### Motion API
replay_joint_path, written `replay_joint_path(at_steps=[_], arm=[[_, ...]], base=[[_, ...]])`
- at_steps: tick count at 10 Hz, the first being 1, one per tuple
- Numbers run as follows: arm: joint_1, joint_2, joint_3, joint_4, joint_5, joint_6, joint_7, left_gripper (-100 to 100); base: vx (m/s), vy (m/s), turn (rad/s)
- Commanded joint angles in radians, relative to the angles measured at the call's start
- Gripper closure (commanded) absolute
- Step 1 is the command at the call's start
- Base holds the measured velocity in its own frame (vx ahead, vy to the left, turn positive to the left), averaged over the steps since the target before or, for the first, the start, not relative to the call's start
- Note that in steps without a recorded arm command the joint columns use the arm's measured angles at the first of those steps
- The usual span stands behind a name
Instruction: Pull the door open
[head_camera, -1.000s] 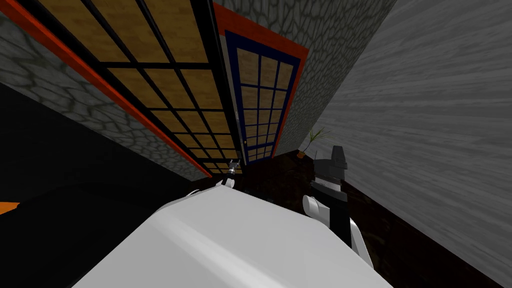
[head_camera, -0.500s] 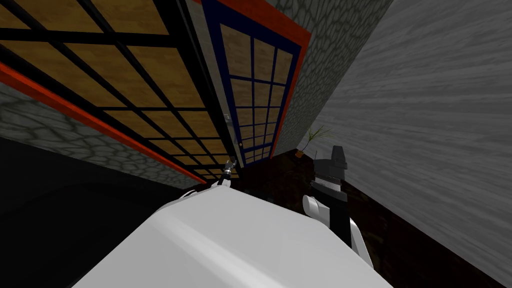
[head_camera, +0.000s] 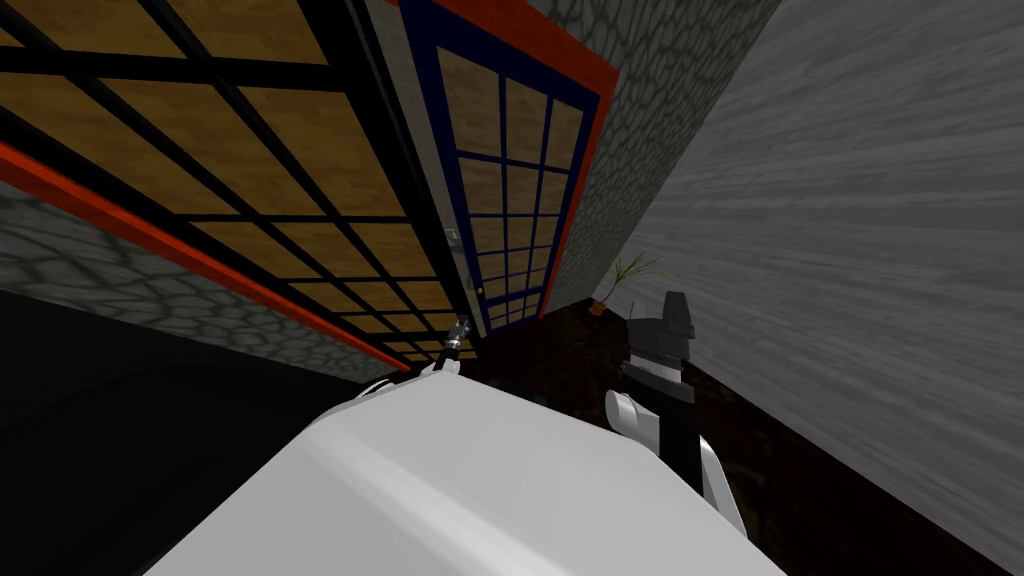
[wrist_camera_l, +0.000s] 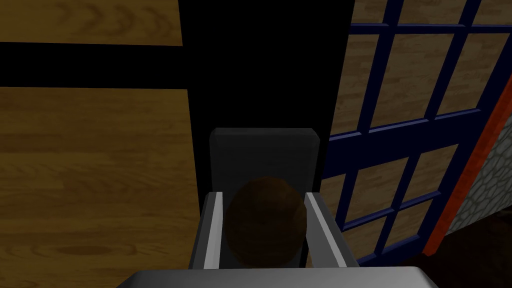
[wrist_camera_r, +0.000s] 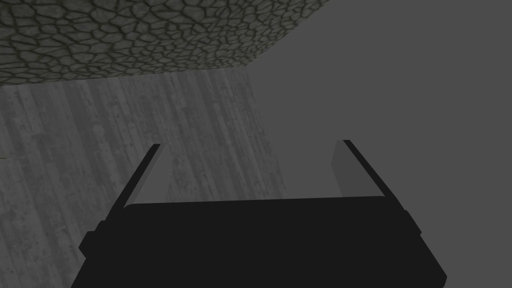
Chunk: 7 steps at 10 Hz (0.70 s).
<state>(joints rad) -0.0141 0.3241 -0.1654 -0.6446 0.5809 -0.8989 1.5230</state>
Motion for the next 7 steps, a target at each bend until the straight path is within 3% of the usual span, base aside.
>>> replay_joint_path(at_steps=[1, 3, 4, 7], arm=[[0.001, -0.001, -0.001, 0.0, 0.0, -0.001, 0.001, 100], [0.001, -0.001, -0.001, 0.0, 0.0, -0.001, 0.001, 100], [0.008, 0.014, -0.024, -0.006, -0.009, -0.006, 0.024, 100], [0.02, 0.037, -0.059, -0.015, -0.023, -0.017, 0.061, 100]], base=[[-0.007, 0.0, -0.002], [0.0, 0.0, 0.0], [-0.133, 0.018, -0.089], [-0.245, 0.018, -0.104]])
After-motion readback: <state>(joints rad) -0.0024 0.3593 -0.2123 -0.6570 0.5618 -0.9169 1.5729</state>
